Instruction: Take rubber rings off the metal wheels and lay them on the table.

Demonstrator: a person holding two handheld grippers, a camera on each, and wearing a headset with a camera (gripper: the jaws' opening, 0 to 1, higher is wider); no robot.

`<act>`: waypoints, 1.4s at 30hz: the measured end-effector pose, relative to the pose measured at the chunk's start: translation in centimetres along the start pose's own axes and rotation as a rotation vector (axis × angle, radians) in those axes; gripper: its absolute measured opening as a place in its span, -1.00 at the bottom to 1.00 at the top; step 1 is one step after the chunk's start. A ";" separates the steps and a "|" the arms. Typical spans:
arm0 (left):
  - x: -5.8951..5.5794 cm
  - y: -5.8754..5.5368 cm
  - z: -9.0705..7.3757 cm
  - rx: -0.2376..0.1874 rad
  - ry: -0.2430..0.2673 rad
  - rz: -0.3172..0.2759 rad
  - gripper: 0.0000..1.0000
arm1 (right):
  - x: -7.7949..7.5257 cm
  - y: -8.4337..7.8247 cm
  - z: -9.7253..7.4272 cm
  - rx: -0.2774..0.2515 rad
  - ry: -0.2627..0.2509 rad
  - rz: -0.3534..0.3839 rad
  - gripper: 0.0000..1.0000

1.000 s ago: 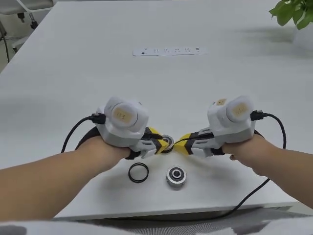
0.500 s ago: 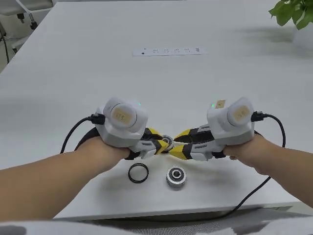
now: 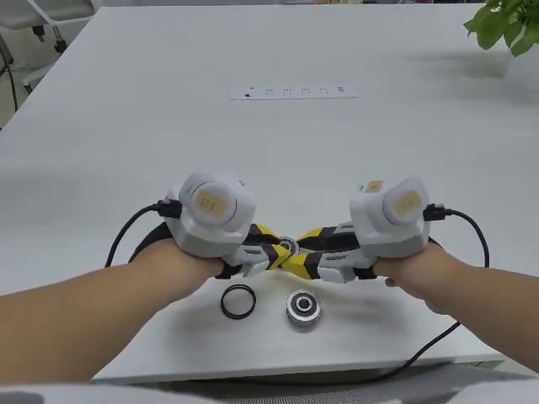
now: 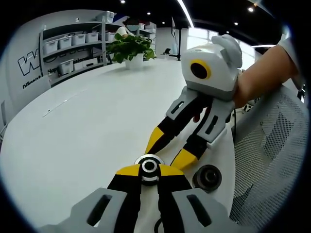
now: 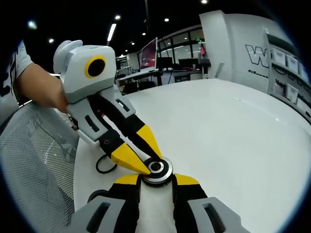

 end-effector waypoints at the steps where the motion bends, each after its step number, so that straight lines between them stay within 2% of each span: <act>1: 0.0 0.0 0.0 0.000 0.000 0.000 -0.87 | 0.0 0.0 0.0 0.001 0.001 -0.009 -0.55; 6: 0.0 0.0 0.0 0.000 -0.003 0.000 -0.87 | -0.1 -0.3 -0.3 0.019 0.008 -0.078 -0.60; 22: 0.0 0.0 0.0 -0.002 -0.007 -0.007 -0.88 | -0.2 -0.5 -0.6 0.038 0.018 -0.117 -0.75; 23: 0.0 0.0 0.0 -0.002 -0.007 -0.008 -0.88 | -0.2 -0.5 -0.7 0.043 0.017 -0.123 -0.78; 24: 0.0 0.0 0.0 -0.001 -0.007 -0.009 -0.88 | -0.4 -0.7 -0.9 0.061 0.003 -0.135 -0.94; 25: 0.0 0.0 0.0 -0.002 -0.007 -0.009 -0.88 | -0.7 -0.7 -1.0 0.066 -0.006 -0.144 -1.00; 26: 0.0 -0.1 0.0 -0.002 -0.006 -0.010 -0.88 | -0.5 -0.7 -0.9 0.056 0.005 -0.102 -1.00; 28: 0.0 0.0 0.0 -0.001 -0.004 -0.011 -0.88 | -0.5 -0.7 -0.8 0.058 0.006 -0.118 -1.00; 34: -0.1 -0.1 0.0 -0.001 -0.002 -0.012 -0.88 | -0.6 -0.8 -0.7 0.060 0.001 -0.064 -1.00; 37: -0.1 -0.1 0.0 -0.002 0.004 -0.010 -0.88 | -0.6 -0.8 -0.7 0.056 0.000 0.011 -1.00; 42: -0.2 0.0 0.0 0.000 0.005 -0.005 -0.88 | -0.9 -0.8 -0.9 0.058 -0.002 0.076 -1.00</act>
Point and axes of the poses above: the centre of the closed fingertips' face, and the gripper's own axes: z roughly forward along the fingers, x roughly to its left, y roughly out of its top, the point moved 5 cm from there along -z, roughly backward along the fingers, and after that the axes turned 2 degrees about -y, right-handed, at the moved point
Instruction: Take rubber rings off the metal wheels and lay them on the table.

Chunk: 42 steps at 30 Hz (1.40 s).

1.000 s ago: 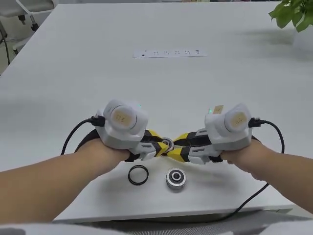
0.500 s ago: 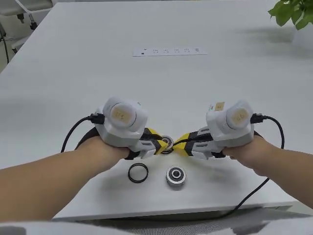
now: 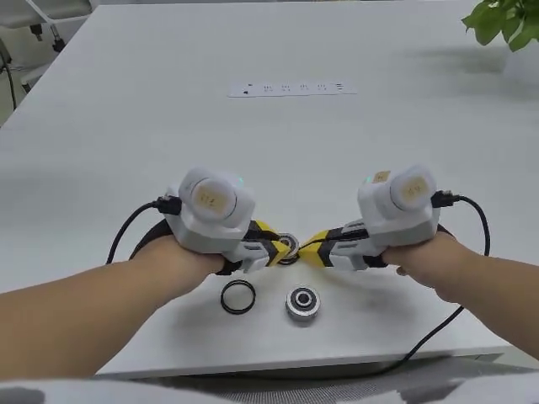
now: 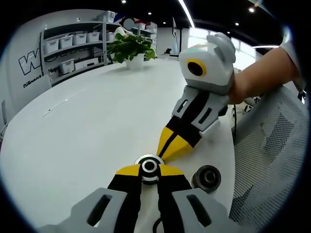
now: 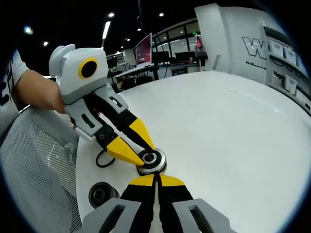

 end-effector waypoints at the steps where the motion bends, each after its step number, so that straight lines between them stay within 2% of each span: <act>1: 0.0 0.0 0.0 0.000 0.000 0.001 -0.88 | 0.0 0.0 0.0 0.001 0.001 0.025 -1.00; 8: 0.0 0.0 0.0 0.001 -0.001 0.006 -0.88 | 0.4 0.2 -0.6 -0.022 0.018 0.117 -1.00; 15: 0.0 0.0 0.0 0.002 -0.001 0.007 -0.88 | 0.8 0.2 -0.3 -0.020 0.007 0.143 -1.00; 18: 0.0 0.0 0.0 0.003 -0.002 0.010 -0.88 | 0.5 0.3 -0.4 -0.026 -0.007 0.163 -1.00; 23: 0.0 0.0 0.0 0.003 0.001 0.014 -0.88 | 0.0 0.7 -0.8 -0.081 0.001 0.217 -1.00; 26: 0.0 0.0 0.0 0.002 0.002 0.014 -0.88 | -0.1 0.7 -0.7 -0.077 -0.001 0.211 -1.00; 31: 0.0 0.1 0.1 0.002 0.005 0.016 -0.88 | 0.1 1.0 -0.8 -0.098 0.015 0.239 -1.00; 42: 0.0 0.1 0.1 0.010 0.008 0.027 -0.88 | 0.0 1.1 -0.8 -0.088 0.014 0.211 -1.00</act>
Point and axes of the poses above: the centre of the closed fingertips' face, and the gripper's own axes: z roughly forward along the fingers, x roughly to its left, y roughly out of its top, the point moved 5 cm from there along -z, roughly backward along the fingers, and after that the axes turned 2 degrees about -y, right-handed, at the moved point
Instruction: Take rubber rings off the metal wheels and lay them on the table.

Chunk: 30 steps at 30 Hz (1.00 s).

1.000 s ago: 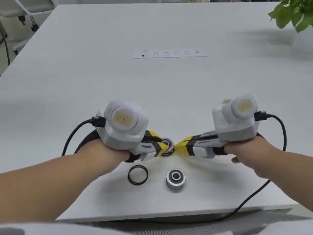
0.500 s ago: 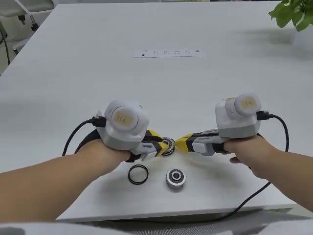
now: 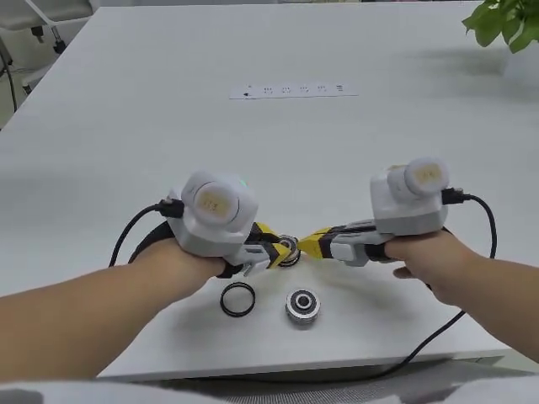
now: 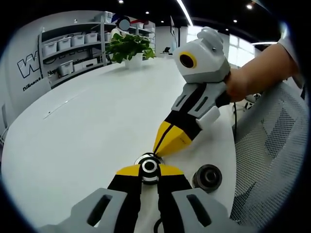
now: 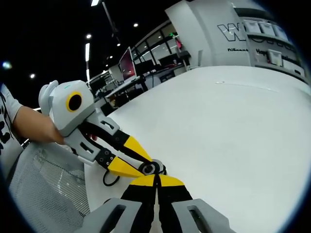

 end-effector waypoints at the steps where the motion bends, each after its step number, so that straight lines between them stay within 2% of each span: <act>1: 0.0 0.0 0.0 0.001 0.000 0.001 -0.88 | 0.0 0.0 0.0 -0.001 0.003 -0.002 -1.00; 18: 0.0 0.0 0.0 0.000 -0.003 0.003 -0.88 | 0.9 0.3 0.6 -0.011 0.035 -0.033 -1.00; 19: 0.0 0.0 0.0 0.000 -0.003 0.004 -0.88 | 1.1 0.4 0.6 -0.020 0.055 -0.035 -1.00; 28: -0.1 0.0 0.0 -0.003 -0.003 0.009 -0.88 | 1.1 0.5 0.5 -0.024 0.050 -0.055 -1.00; 30: -0.1 -0.1 0.0 -0.008 -0.003 0.025 -0.87 | 1.2 0.4 0.4 -0.022 0.044 -0.065 -1.00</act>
Point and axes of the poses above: the centre of the closed fingertips' face, and the gripper's own axes: z roughly forward along the fingers, x roughly to its left, y roughly out of its top, the point moved 5 cm from there along -z, roughly backward along the fingers, and after that the axes turned 2 degrees about -y, right-handed, at the moved point
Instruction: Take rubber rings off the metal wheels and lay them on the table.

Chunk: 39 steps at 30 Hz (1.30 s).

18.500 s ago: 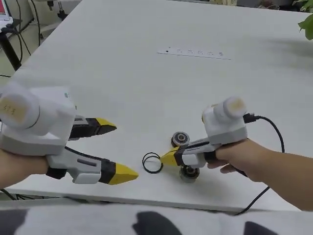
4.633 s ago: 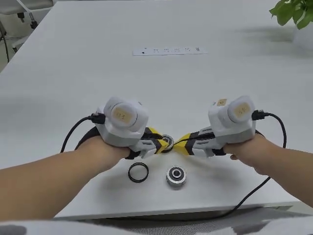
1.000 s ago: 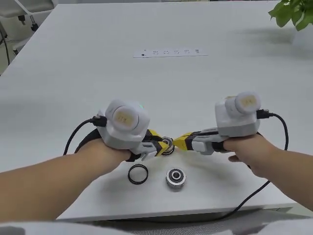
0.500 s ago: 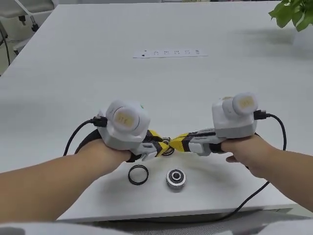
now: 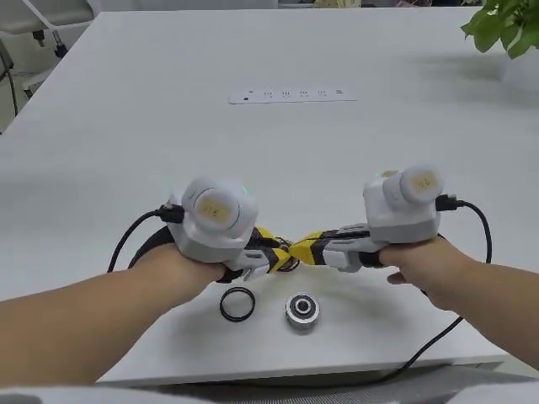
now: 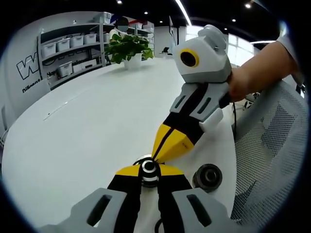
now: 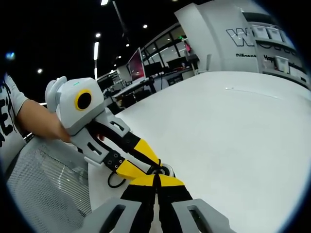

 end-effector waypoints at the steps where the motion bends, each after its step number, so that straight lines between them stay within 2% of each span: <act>1: 0.0 0.0 0.0 -0.003 0.000 0.000 -0.87 | 0.0 0.0 0.0 0.000 -0.001 0.000 -1.00; 9: 0.0 0.0 0.0 -0.018 -0.019 -0.024 -0.84 | -0.1 0.0 -0.1 -0.006 -0.002 0.011 -1.00; 11: -0.2 0.0 0.0 -0.010 -0.029 0.001 -0.80 | -0.1 0.0 -0.2 -0.007 -0.001 0.012 -1.00; 15: -0.1 -0.1 -0.2 -0.006 -0.042 0.003 -0.77 | 0.1 0.2 -0.2 -0.011 -0.002 0.009 -1.00; 20: -0.1 -0.1 -1.1 -0.011 -0.050 -0.005 -0.77 | 0.3 0.3 -0.3 -0.018 0.003 0.016 -1.00; 28: -0.6 0.5 -2.6 -0.043 -0.067 -0.003 -0.65 | 0.3 0.6 -0.3 -0.028 0.007 0.020 -1.00; 31: -0.8 0.5 -3.1 -0.041 -0.077 0.000 -0.58 | 0.4 0.7 -0.4 -0.032 0.009 0.020 -1.00; 35: -0.6 0.5 -4.1 -0.029 -0.068 0.013 -0.52 | 0.4 1.1 -0.5 -0.048 0.002 0.022 -1.00; 39: -0.4 0.9 -5.4 -0.053 -0.058 -0.011 -0.48 | 0.4 1.2 -0.5 -0.055 0.006 0.024 -1.00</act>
Point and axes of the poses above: the centre of the closed fingertips' face, and the gripper's own axes: z roughly forward along the fingers, x roughly to its left, y roughly out of its top, the point moved 5 cm from there along -z, roughly backward along the fingers, and after that the axes turned 2 degrees about -y, right-handed, at the moved point
